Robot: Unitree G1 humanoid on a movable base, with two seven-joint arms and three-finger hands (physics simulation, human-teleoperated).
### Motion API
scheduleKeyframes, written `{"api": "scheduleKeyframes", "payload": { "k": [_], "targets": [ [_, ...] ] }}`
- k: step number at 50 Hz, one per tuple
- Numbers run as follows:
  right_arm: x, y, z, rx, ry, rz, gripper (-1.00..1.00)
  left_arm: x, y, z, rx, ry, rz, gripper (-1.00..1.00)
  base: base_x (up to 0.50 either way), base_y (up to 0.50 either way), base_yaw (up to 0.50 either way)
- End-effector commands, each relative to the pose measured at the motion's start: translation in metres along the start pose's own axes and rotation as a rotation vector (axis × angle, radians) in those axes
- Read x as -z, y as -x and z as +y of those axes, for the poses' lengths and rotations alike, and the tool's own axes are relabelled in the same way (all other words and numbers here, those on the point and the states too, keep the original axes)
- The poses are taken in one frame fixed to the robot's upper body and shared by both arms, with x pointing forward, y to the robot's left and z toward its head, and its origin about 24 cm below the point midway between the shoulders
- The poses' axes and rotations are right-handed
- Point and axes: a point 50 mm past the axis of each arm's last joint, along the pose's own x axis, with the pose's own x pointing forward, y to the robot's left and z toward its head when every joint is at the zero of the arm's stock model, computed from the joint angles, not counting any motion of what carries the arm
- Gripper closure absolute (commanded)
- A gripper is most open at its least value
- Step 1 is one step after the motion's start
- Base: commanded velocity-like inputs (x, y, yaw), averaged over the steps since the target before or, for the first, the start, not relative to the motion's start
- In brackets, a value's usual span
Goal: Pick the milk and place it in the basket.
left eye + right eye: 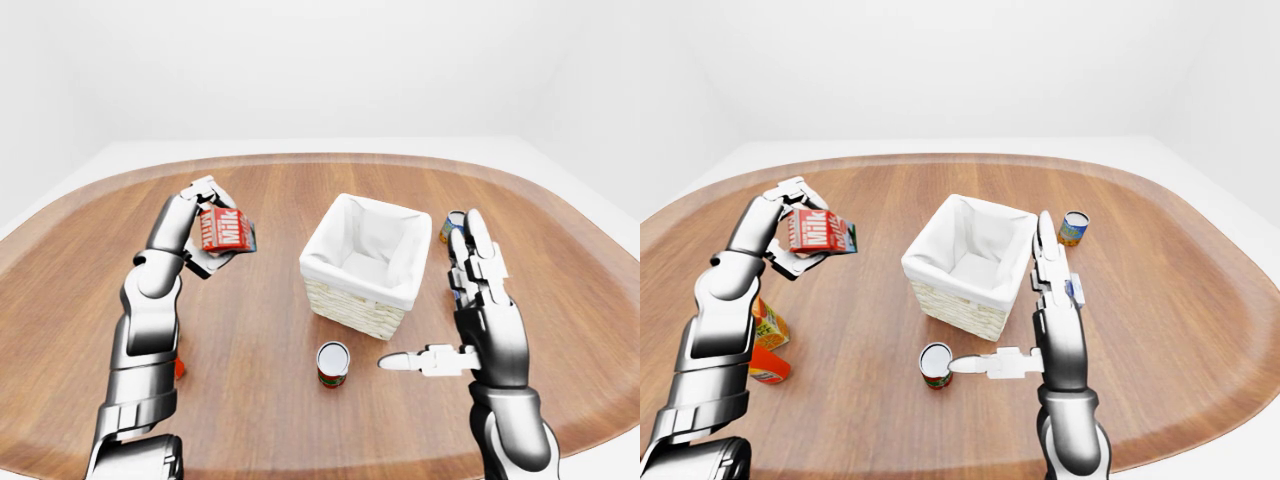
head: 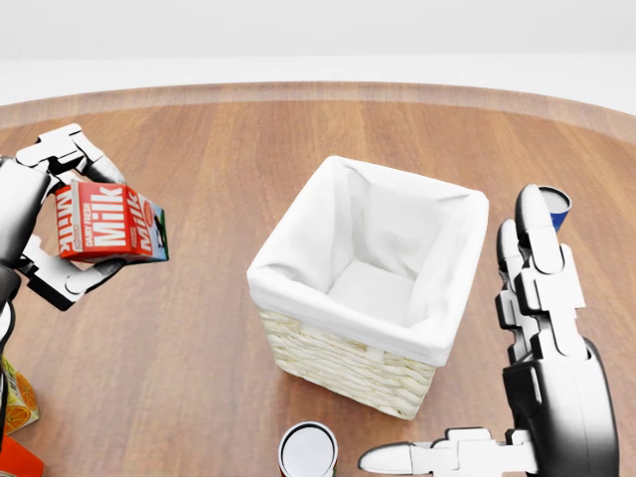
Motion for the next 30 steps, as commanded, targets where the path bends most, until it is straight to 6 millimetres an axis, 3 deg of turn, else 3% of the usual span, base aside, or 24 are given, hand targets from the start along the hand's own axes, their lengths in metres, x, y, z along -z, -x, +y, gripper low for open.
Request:
{"api": "scheduleKeyframes", "payload": {
  "k": [1,14,20,30],
  "targets": [
    [0.001,0.0,0.0,-0.002,0.0,0.0,-1.0,-0.026,-0.012,0.005,-0.034,0.016,-0.092,1.0,0.0,0.0,0.0],
    [0.0,0.0,0.001,-0.003,0.001,0.0,-1.0,-0.051,-0.018,-0.001,-0.01,0.001,-0.173,1.0,0.0,0.0,0.0],
    [0.0,0.0,0.001,-0.003,0.0,-0.001,-1.0,-0.081,-0.019,0.012,-0.025,-0.025,-0.282,1.0,0.0,0.0,0.0],
    [0.002,-0.001,0.002,-0.005,0.003,0.003,-1.0,-0.105,-0.021,0.009,-0.013,-0.053,-0.357,1.0,0.0,0.0,0.0]
  ]
}}
